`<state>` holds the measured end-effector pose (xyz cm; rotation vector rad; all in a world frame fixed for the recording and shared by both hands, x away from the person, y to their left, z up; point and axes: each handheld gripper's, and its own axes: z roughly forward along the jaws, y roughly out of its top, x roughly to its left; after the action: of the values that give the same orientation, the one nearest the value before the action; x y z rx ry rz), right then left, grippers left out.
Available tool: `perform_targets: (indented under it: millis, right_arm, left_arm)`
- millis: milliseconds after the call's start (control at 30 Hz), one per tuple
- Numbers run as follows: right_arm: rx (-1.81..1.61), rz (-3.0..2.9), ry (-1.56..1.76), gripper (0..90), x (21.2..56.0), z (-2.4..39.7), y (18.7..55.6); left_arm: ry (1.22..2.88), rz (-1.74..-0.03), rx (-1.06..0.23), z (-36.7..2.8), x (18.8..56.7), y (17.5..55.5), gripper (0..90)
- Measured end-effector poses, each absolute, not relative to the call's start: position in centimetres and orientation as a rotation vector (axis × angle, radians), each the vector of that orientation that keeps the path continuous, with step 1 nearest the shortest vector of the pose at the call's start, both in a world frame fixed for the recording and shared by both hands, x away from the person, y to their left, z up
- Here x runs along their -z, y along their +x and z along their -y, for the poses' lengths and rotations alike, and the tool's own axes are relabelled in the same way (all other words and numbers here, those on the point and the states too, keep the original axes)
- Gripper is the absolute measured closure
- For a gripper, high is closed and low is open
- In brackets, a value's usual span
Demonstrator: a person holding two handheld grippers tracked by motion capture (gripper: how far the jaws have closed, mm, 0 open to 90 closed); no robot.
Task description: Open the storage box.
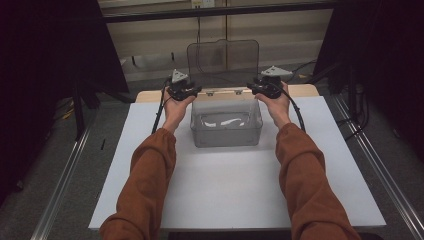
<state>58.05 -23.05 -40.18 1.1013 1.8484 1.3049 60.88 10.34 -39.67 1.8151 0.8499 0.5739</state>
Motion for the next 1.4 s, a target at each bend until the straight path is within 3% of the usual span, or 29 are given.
perform_targets:
  millis: [633,1400]
  right_arm:
    - [-1.322,-1.865,1.190,60.6,39.8,23.1,58.5]
    - [-1.320,-1.896,1.324,52.0,39.6,22.7,59.7]
  left_arm:
    - [1.811,-0.905,-0.509,-10.3,39.7,61.2,58.7]
    - [1.841,-0.969,-0.437,-9.9,39.5,62.0,50.4]
